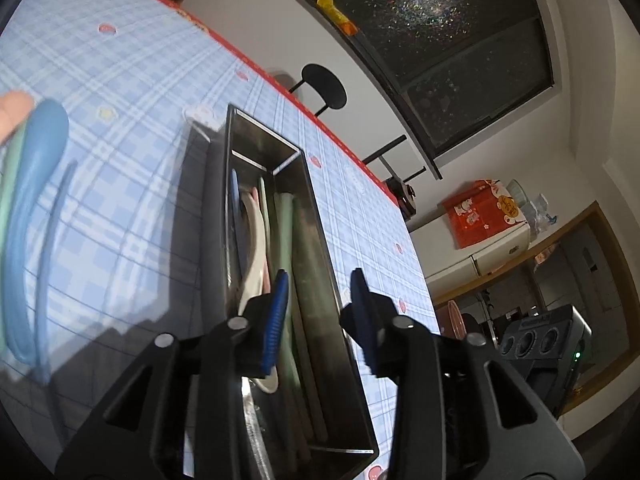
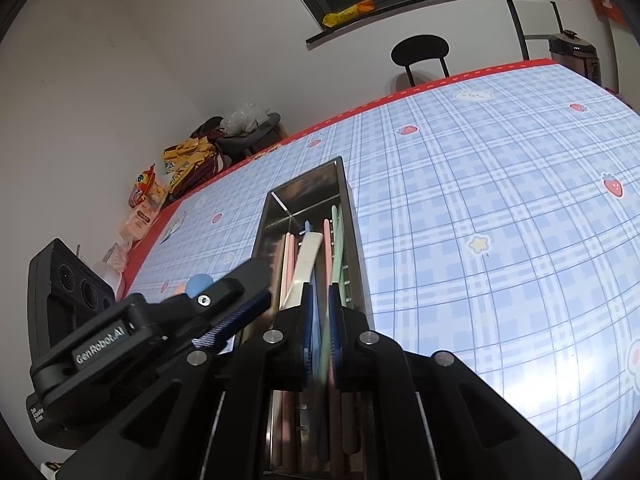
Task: Organize utensils
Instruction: 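Lower both chopsticks into the caddy and open both tools, then move both open tools back over the spoons on the table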
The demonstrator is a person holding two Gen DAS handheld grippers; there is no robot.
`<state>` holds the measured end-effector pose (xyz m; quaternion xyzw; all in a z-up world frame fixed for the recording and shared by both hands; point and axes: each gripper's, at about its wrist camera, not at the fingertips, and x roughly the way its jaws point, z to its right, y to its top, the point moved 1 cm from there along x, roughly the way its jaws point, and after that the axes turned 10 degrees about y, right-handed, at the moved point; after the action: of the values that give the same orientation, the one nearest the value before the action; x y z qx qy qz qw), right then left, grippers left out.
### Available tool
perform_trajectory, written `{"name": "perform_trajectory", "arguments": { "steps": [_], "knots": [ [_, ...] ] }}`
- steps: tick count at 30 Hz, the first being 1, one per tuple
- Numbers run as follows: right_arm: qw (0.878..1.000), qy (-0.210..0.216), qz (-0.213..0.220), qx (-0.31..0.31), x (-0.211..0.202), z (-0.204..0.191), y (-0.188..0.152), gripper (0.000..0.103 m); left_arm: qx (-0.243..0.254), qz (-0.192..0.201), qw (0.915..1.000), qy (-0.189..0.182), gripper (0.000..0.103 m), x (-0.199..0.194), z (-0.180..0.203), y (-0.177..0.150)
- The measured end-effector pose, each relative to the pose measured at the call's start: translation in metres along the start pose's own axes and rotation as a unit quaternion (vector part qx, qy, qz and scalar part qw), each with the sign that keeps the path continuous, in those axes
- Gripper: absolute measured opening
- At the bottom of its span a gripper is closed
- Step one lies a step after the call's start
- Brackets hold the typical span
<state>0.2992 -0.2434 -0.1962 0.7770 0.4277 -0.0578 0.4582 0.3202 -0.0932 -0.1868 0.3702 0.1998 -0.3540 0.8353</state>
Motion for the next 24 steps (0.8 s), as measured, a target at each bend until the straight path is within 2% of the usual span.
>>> {"name": "perform_trajectory", "arguments": {
  "steps": [3,5,6,8,10,13,16,20,24],
  "knots": [
    [1.000,-0.001,0.011,-0.009,-0.006,-0.004,0.001,0.036,0.006,0.017,0.9998,0.009,0.047,-0.012,-0.001,0.007],
    [1.000,-0.007,0.020,-0.017,-0.010,-0.008,0.003,0.057,0.012,0.030,0.9993,0.016,0.055,-0.021,-0.002,0.012],
    [0.999,-0.010,0.023,-0.021,-0.011,-0.010,0.003,0.062,0.016,0.039,0.9989,0.019,0.058,-0.027,-0.003,0.016],
    [0.999,-0.018,0.028,-0.028,-0.013,-0.013,0.004,0.084,0.021,0.050,0.9982,0.026,0.075,-0.037,-0.004,0.021],
    [0.999,-0.029,0.032,-0.032,-0.014,-0.015,0.005,0.097,0.023,0.063,0.9971,0.035,0.084,-0.048,-0.006,0.026],
    [0.998,-0.041,0.034,-0.041,-0.014,-0.019,0.005,0.097,0.015,0.073,0.9962,0.045,0.093,-0.061,-0.015,0.031],
    [0.997,-0.053,0.034,-0.046,-0.012,-0.022,0.004,0.097,0.002,0.079,0.9952,0.057,0.097,-0.074,-0.026,0.035],
    [0.992,-0.082,0.043,-0.083,-0.010,-0.034,0.000,0.097,-0.002,0.087,0.9932,0.077,0.097,-0.095,-0.043,0.041],
    [0.987,-0.107,0.044,-0.115,-0.005,-0.047,-0.005,0.097,0.026,0.089,0.9895,0.111,0.097,-0.115,-0.058,0.048]
  ]
}}
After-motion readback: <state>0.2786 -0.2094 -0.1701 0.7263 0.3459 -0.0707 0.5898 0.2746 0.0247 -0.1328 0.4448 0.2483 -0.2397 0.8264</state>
